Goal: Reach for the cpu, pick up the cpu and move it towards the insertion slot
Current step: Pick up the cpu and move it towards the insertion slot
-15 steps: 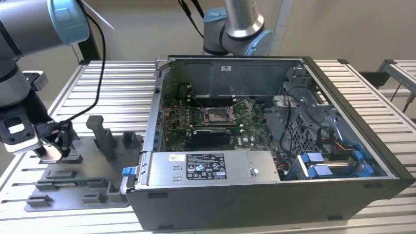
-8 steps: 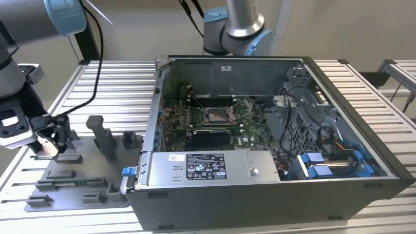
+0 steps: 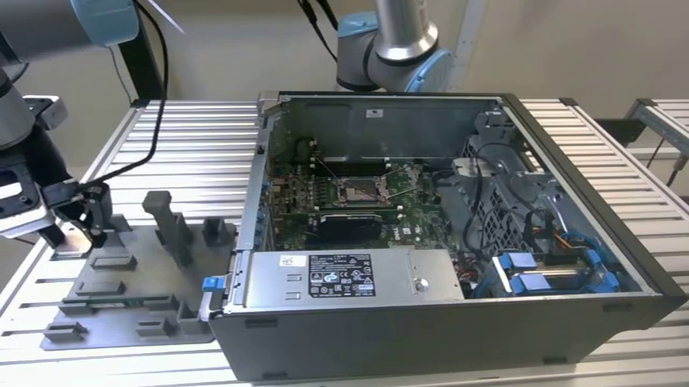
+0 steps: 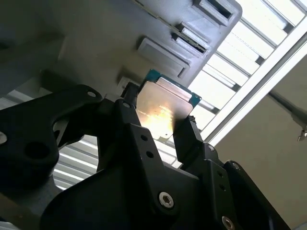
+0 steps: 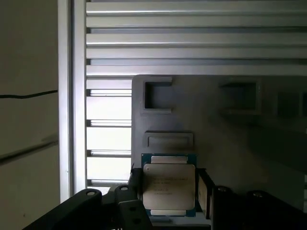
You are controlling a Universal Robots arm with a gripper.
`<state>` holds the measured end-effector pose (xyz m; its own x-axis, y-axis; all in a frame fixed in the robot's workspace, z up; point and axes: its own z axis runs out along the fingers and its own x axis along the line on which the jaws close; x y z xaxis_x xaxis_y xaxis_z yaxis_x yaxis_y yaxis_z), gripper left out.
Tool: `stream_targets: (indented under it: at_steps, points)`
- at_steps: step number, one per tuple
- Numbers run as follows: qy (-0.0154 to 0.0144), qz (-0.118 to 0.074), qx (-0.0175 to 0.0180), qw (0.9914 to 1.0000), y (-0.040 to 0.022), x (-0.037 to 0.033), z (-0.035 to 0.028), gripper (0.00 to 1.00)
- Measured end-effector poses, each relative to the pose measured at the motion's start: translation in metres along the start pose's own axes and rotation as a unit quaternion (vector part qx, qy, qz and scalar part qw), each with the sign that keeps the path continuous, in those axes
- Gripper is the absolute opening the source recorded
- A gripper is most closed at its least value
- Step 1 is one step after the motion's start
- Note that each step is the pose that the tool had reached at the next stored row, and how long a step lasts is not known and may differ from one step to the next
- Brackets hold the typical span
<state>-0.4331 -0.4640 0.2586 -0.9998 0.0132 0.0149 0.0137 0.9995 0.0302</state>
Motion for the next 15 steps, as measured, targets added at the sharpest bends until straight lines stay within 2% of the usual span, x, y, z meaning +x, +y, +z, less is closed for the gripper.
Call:
stream_targets:
  at_steps: [11,15]
  points:
    - [0.0000,0.000,0.0043,0.99999,0.0003,0.0002,-0.0109,0.00]
    - [0.0000,0.000,0.0044,0.99999,0.0005,0.0002,-0.0153,0.00]
